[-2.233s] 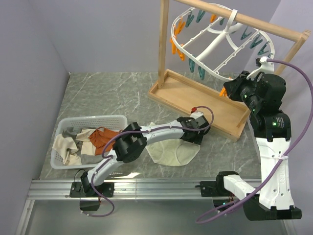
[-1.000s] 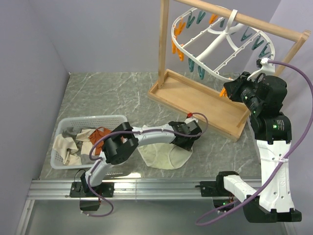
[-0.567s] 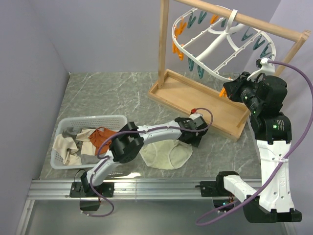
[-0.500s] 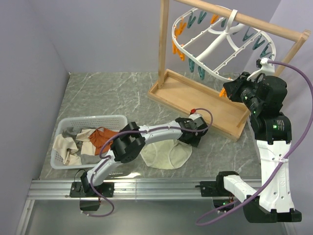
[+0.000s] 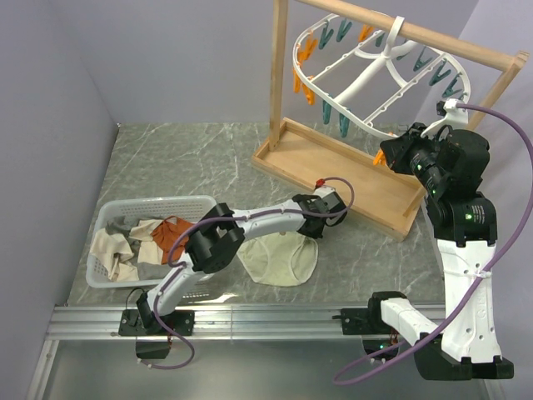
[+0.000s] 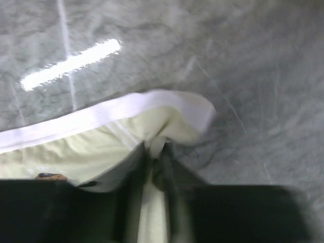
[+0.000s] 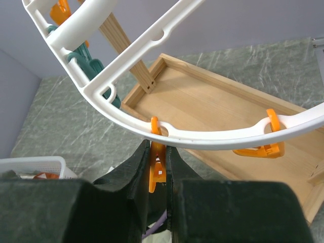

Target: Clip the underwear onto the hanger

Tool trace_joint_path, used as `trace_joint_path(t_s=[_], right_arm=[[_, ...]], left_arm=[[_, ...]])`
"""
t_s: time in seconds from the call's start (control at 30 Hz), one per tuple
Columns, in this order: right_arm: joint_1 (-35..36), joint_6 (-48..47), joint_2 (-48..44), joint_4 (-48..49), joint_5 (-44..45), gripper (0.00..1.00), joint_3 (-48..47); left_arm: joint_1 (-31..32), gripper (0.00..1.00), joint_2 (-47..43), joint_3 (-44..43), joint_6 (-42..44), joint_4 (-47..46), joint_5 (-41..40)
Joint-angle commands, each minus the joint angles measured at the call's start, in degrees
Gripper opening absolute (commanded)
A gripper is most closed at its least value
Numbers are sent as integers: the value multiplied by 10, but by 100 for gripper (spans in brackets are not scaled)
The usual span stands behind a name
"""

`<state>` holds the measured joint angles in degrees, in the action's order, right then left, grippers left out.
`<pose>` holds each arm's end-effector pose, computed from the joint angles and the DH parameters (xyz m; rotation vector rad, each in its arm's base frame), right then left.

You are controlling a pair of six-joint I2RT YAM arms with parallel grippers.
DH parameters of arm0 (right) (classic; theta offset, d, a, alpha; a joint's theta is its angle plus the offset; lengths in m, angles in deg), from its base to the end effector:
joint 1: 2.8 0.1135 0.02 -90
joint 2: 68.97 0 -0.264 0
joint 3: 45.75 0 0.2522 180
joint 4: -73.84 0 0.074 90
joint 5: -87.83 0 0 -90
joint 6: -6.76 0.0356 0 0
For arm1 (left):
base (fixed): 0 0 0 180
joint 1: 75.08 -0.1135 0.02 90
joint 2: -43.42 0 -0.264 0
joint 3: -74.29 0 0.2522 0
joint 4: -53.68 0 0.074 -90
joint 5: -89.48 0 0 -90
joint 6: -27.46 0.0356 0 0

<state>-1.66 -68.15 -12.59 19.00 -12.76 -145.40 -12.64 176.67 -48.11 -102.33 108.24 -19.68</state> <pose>0.1641 0.0098 0.4843 0.0825 1.7820 0.3681 0.2386 -0.4320 0.1604 0.4187 2.5798 -0.1664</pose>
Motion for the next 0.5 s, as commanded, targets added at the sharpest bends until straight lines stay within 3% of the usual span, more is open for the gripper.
trace_joint_path(t_s=[0.0,0.07,0.2,0.23,0.33,0.37,0.47], right_arm=[[3,-5,-9,8,-4,0,-1],[3,-6,-8,8,-6,0,0],[3,-6,-7,9,-15,0,3],[3,-5,-7,9,-18,0,4],[3,-2,-6,11,-29,0,6],[3,-2,-7,12,-32,0,7],[3,2,-7,13,-44,0,12]], left_arm=[[-13,12,57,37,-7,20,52],[-13,0,48,30,-1,24,35],[-3,0,-36,85,37,-63,-19],[0,0,-96,146,50,-147,-36],[14,0,-211,281,119,-284,-89],[16,0,-236,311,156,-371,-99],[23,0,-294,387,211,-481,-126]])
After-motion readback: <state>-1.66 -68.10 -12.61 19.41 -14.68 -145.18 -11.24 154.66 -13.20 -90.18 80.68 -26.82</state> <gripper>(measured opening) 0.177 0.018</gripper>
